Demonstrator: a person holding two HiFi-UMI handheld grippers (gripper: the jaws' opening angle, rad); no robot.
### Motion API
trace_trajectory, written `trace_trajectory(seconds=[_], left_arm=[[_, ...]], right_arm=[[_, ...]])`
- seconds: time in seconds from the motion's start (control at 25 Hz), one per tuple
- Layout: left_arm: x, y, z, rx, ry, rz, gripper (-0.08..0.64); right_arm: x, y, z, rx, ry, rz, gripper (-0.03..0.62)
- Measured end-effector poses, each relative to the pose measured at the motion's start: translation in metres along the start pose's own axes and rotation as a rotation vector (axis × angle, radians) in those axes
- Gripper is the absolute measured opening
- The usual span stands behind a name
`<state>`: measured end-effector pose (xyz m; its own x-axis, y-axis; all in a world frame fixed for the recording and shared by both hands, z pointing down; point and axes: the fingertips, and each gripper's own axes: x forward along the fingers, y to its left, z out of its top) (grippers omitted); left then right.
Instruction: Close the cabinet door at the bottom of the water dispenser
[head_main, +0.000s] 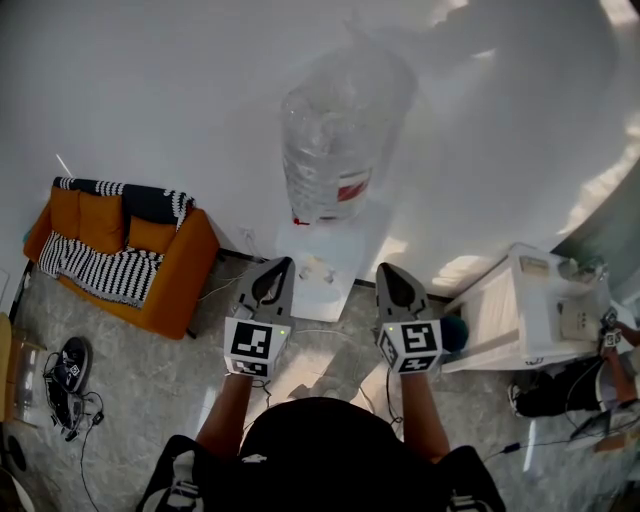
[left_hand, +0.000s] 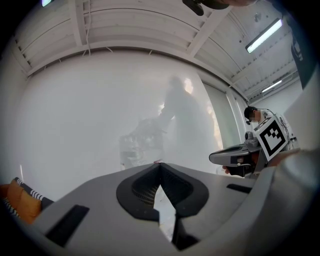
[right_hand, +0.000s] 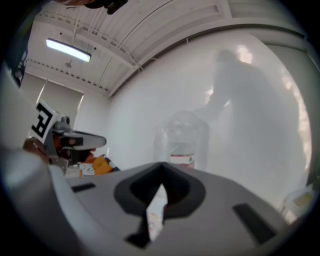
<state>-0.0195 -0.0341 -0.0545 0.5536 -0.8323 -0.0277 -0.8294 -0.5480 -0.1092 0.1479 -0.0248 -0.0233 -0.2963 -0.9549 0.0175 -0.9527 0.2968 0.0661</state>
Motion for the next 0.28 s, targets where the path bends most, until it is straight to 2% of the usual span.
trace_trajectory(seconds=[0.28], left_arm=[[0.0007, 0.0004, -0.0046, -0.009, 0.006, 0.004, 0.011]], right_arm=[[0.0013, 0.0018, -0.0027, 0.002, 0.001, 0.006, 0.034]])
